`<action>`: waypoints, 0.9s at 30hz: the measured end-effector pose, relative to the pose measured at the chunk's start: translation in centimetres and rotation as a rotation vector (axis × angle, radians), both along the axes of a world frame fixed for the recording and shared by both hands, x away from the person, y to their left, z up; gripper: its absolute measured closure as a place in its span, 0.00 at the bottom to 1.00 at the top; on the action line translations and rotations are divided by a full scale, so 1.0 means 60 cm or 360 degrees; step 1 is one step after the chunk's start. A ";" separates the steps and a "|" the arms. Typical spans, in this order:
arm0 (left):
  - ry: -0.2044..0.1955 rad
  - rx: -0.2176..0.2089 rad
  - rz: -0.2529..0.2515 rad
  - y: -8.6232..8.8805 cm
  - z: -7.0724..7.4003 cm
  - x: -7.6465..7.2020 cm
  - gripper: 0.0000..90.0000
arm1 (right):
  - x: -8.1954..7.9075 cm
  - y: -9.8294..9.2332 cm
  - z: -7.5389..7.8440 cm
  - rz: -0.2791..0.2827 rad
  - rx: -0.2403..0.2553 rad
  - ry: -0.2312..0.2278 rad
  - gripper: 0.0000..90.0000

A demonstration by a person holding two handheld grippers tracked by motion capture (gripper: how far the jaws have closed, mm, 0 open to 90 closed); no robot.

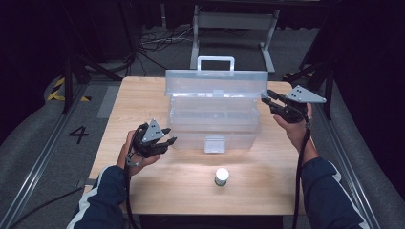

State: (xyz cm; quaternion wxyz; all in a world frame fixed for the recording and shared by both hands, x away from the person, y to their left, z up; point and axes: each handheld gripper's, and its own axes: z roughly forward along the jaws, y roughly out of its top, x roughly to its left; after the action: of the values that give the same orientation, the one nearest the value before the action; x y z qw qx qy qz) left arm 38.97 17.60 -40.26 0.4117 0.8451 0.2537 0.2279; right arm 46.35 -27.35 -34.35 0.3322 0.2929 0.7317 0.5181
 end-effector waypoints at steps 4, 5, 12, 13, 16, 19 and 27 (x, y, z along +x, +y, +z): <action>-0.0001 0.0020 0.0035 0.005 -0.003 0.004 0.67 | -0.001 0.005 0.006 -0.0037 -0.0022 -0.0042 0.79; 0.0010 0.0014 0.0046 0.008 -0.004 0.007 0.67 | -0.002 0.007 0.008 -0.0041 -0.0033 -0.0060 0.80; 0.0005 0.0028 0.0065 0.011 -0.008 0.013 0.65 | -0.004 0.012 0.014 -0.0071 -0.0073 -0.0105 0.83; 0.0003 0.0036 0.0063 0.011 -0.007 0.013 0.65 | -0.006 0.012 0.015 -0.0076 -0.0087 -0.0110 0.83; -0.0027 0.0044 0.0093 0.013 -0.005 0.013 0.68 | -0.007 0.014 0.018 -0.0073 -0.0092 -0.0121 0.83; -0.0032 0.0044 0.0107 0.018 -0.002 0.017 0.68 | -0.009 0.019 0.020 -0.0067 -0.0101 -0.0129 0.84; -0.0056 0.0012 0.0040 0.015 0.007 0.015 0.66 | -0.008 0.021 0.025 -0.0070 -0.0089 -0.0121 0.84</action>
State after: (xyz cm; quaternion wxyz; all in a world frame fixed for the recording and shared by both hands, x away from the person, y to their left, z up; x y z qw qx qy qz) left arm 39.88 18.50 -39.86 0.4101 0.8392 0.2560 0.2489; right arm 45.87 -26.06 -32.85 0.3790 0.2796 0.7261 0.5009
